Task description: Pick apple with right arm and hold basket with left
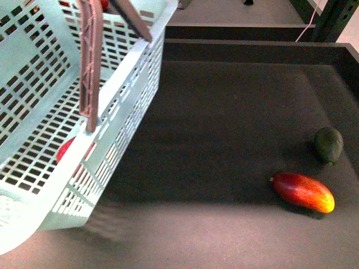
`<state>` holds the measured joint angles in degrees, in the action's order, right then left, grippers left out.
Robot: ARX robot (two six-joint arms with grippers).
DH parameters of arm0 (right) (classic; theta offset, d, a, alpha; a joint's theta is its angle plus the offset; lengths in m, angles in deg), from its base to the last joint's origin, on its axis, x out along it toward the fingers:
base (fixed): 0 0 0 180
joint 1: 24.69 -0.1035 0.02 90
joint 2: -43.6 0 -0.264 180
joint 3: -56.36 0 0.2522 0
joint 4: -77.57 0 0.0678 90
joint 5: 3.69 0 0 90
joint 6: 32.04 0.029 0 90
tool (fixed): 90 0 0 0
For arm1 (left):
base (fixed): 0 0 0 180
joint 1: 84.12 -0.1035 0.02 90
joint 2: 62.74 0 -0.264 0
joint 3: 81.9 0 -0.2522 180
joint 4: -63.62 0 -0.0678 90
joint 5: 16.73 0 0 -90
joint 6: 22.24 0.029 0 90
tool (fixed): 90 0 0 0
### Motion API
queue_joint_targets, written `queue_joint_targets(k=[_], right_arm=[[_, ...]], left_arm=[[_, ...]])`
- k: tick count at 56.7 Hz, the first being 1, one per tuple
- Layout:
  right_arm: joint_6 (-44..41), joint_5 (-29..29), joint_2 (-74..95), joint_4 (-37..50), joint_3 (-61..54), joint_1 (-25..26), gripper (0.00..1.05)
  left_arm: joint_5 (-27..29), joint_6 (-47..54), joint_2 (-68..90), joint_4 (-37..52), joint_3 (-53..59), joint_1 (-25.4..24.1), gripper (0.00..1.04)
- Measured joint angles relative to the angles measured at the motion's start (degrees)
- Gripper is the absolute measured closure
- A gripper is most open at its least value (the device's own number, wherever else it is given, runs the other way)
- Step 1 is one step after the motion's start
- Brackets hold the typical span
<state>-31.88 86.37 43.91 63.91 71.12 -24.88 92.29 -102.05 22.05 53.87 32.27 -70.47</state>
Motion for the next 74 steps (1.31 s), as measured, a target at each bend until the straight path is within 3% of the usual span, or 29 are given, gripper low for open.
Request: queue_joint_targets(k=[9,19,49,70,74], right_arm=[[0.0,0.0,0.0,0.0,0.0,0.0,0.09],[0.0,0.0,0.0,0.0,0.0,0.0,0.09],[0.0,0.0,0.0,0.0,0.0,0.0,0.09],[0.0,0.0,0.0,0.0,0.0,0.0,0.09],[0.0,0.0,0.0,0.0,0.0,0.0,0.09]], left_arm=[[-0.2,-3.5,1.2,-0.3,2.1,-6.4,0.87],[-0.2,-4.0,3.7,-0.2,2.4,-10.1,0.87],[-0.5,-4.7,8.7,0.9,5.6,-14.3,0.87],[2.0,-6.6,9.5,2.6,8.6,-13.3,0.87],[1.8,-6.8,8.5,1.0,9.5,-13.1,0.74]])
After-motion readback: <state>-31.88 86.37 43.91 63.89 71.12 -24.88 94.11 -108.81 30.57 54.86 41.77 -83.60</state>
